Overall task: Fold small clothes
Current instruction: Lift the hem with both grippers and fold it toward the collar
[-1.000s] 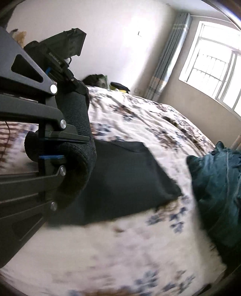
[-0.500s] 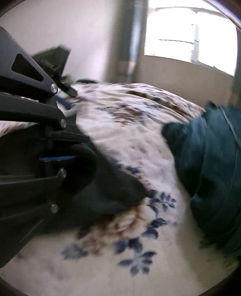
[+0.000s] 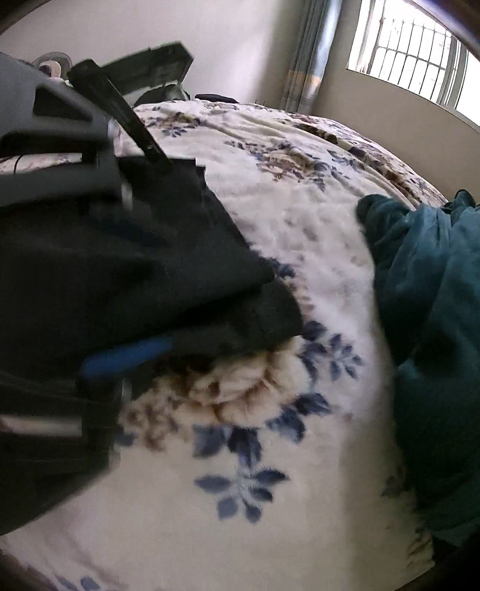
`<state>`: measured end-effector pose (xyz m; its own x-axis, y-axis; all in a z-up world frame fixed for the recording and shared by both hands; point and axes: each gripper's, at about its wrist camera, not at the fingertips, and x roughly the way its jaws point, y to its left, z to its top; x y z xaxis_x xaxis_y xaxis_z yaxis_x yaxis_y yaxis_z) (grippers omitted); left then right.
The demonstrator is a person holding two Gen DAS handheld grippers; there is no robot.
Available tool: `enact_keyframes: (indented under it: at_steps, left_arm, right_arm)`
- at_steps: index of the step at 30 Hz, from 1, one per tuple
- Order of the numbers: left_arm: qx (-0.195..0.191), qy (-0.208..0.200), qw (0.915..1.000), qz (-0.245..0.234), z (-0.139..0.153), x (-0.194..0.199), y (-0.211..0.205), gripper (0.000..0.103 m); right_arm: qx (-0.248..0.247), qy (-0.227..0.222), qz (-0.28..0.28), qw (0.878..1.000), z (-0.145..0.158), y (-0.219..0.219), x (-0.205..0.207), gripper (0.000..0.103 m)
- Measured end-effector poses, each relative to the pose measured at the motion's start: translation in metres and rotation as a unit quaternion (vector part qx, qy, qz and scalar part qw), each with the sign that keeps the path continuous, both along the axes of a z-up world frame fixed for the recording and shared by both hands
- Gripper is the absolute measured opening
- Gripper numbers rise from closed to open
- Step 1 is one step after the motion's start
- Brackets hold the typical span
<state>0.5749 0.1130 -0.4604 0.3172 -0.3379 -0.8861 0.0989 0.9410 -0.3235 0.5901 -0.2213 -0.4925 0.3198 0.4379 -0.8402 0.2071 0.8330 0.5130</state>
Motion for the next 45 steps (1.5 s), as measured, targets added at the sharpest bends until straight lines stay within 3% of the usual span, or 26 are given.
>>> enact_keyframes:
  at_steps: [4, 8, 11, 13, 14, 15, 17, 18, 19, 22, 26, 29, 33, 37, 40, 41, 42, 44, 45]
  left_arm:
    - [0.009, -0.048, 0.9988, 0.001, 0.023, -0.007, 0.005, 0.006]
    - [-0.015, 0.003, 0.9993, 0.033, 0.002, 0.021, 0.021, 0.006]
    - [-0.014, 0.055, 0.9975, 0.043, -0.028, 0.038, 0.021, 0.009]
    - [-0.025, 0.060, 0.9967, 0.048, -0.026, 0.034, 0.024, 0.012]
    - [-0.038, 0.062, 0.9960, 0.052, -0.018, 0.029, 0.028, 0.026]
    - [-0.048, 0.062, 0.9955, 0.055, -0.012, 0.023, 0.032, 0.033]
    - [-0.083, 0.044, 0.9935, 0.064, 0.009, -0.003, 0.045, 0.057]
    - [-0.102, 0.035, 0.9914, 0.074, 0.018, -0.020, 0.052, 0.061]
    - [-0.120, 0.025, 0.9885, 0.089, 0.029, -0.046, 0.061, 0.067]
    - [-0.133, 0.024, 0.9810, 0.139, 0.041, -0.108, 0.077, 0.071]
    - [-0.188, 0.073, 0.9505, 0.236, 0.018, -0.200, 0.081, 0.071]
    - [-0.232, 0.108, 0.9270, 0.275, -0.015, -0.241, 0.062, 0.071]
    - [-0.286, 0.140, 0.8994, 0.300, -0.056, -0.252, 0.025, 0.071]
    - [-0.274, 0.110, 0.9038, 0.309, -0.068, -0.233, 0.002, 0.071]
    - [-0.280, 0.065, 0.8916, 0.349, -0.064, -0.224, 0.004, 0.070]
    - [-0.278, 0.057, 0.8908, 0.355, -0.062, -0.220, 0.005, 0.049]
    - [-0.272, 0.051, 0.8926, 0.356, -0.059, -0.217, 0.008, 0.035]
    - [-0.269, 0.045, 0.8990, 0.343, -0.051, -0.211, 0.015, 0.027]
    - [-0.267, 0.044, 0.9025, 0.335, -0.049, -0.209, 0.017, 0.026]
  right_arm:
    - [-0.033, -0.050, 0.007, 0.998, 0.017, 0.008, 0.002, 0.007]
    - [-0.061, -0.061, 0.001, 0.996, 0.027, 0.004, 0.010, 0.006]
    - [-0.089, -0.021, 0.014, 0.996, 0.005, 0.010, 0.031, 0.006]
    - [-0.073, 0.020, 0.008, 0.997, -0.010, 0.007, 0.041, 0.007]
    - [-0.048, 0.027, 0.003, 0.998, -0.011, 0.002, 0.041, 0.008]
    - [-0.031, 0.029, 0.000, 0.999, -0.010, -0.002, 0.040, 0.011]
    - [0.005, 0.023, 0.009, 1.000, -0.001, -0.013, 0.029, 0.035]
    - [0.012, 0.019, 0.016, 1.000, 0.005, -0.017, 0.022, 0.058]
    - [0.016, 0.018, 0.026, 0.999, 0.011, -0.024, 0.010, 0.070]
    - [0.033, 0.036, 0.052, 0.997, 0.017, -0.036, -0.020, 0.071]
    - [0.037, 0.071, 0.082, 0.993, 0.016, -0.048, -0.058, 0.085]
    - [0.033, 0.080, 0.104, 0.991, 0.009, -0.050, -0.064, 0.086]
    - [0.057, 0.080, 0.103, 0.990, -0.008, -0.052, -0.035, 0.087]
    - [0.088, 0.083, 0.114, 0.986, -0.038, -0.033, 0.023, 0.088]
    - [0.115, 0.083, 0.120, 0.983, -0.054, -0.015, 0.057, 0.088]
    - [0.121, 0.080, 0.123, 0.982, -0.057, -0.008, 0.065, 0.088]
    - [0.127, 0.071, 0.126, 0.981, -0.057, -0.001, 0.070, 0.086]
    - [0.100, 0.059, 0.138, 0.984, -0.054, 0.014, 0.073, 0.057]
    - [0.083, 0.059, 0.144, 0.984, -0.054, 0.019, 0.071, 0.032]
